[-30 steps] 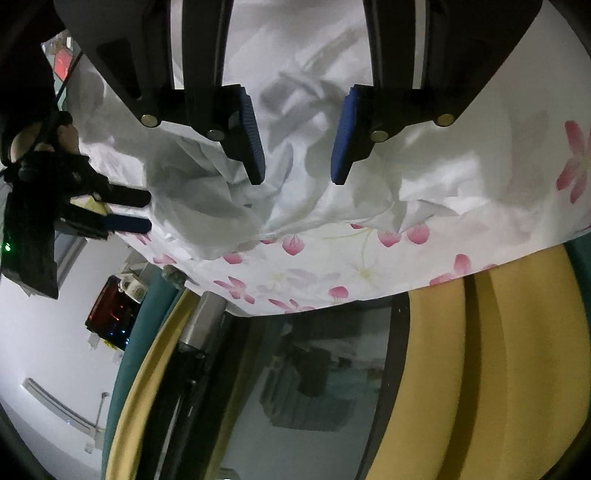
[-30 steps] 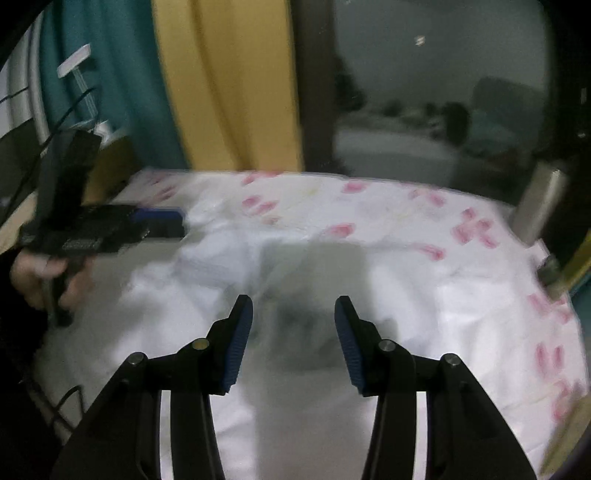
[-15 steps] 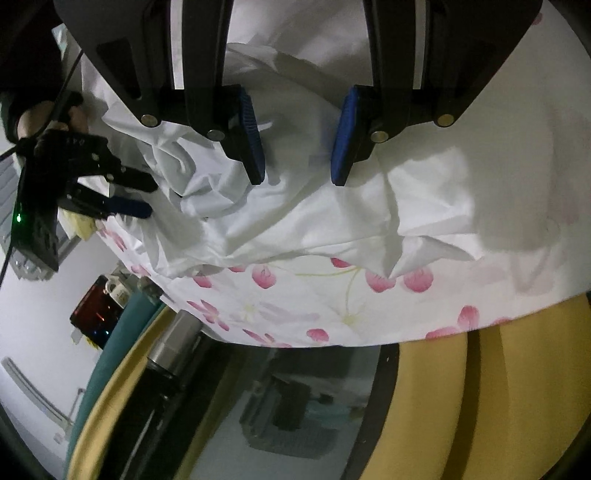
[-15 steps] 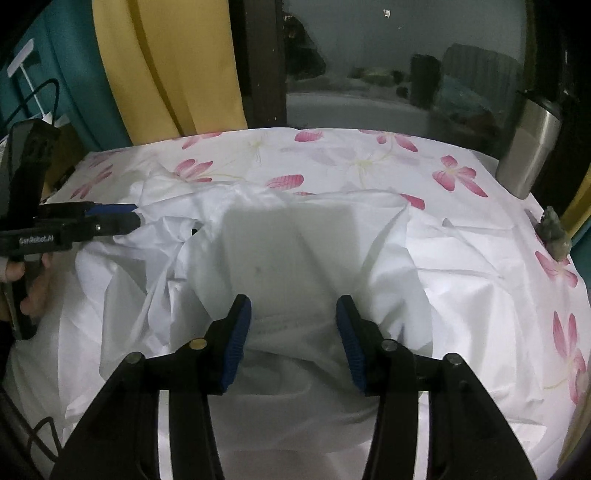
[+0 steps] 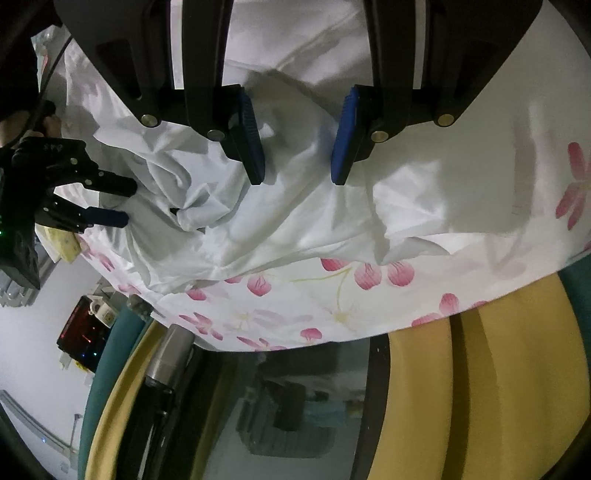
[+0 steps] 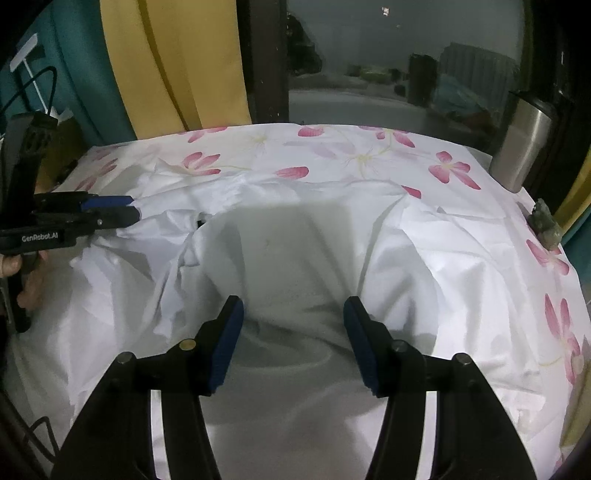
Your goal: Fold large clothes
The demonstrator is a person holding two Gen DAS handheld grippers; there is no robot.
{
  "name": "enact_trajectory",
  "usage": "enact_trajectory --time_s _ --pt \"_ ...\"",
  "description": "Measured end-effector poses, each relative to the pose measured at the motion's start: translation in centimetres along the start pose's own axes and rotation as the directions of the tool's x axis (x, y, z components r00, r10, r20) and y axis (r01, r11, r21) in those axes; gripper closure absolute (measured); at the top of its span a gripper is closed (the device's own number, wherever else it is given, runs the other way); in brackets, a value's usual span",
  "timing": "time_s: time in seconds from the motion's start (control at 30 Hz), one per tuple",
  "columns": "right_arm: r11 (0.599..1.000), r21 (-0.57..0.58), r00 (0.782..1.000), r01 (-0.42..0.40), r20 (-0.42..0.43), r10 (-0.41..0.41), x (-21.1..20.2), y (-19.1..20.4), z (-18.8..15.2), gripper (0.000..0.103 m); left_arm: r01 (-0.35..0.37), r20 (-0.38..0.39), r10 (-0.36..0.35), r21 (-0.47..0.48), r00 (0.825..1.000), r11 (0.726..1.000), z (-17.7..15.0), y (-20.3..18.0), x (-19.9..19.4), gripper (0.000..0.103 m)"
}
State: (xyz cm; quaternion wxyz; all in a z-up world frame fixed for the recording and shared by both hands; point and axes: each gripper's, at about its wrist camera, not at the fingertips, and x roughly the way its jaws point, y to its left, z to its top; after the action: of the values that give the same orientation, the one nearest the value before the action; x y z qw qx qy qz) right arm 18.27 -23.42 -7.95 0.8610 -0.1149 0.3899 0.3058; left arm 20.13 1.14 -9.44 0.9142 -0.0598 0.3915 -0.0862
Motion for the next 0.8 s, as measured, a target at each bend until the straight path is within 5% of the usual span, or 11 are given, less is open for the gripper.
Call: enact_trajectory --time_s 0.8 --pt "1.0 0.005 0.998 0.026 0.058 -0.027 -6.0 2.3 -3.0 0.046 -0.01 0.084 0.008 0.026 0.996 1.0 -3.7 -3.7 -8.0 0.063"
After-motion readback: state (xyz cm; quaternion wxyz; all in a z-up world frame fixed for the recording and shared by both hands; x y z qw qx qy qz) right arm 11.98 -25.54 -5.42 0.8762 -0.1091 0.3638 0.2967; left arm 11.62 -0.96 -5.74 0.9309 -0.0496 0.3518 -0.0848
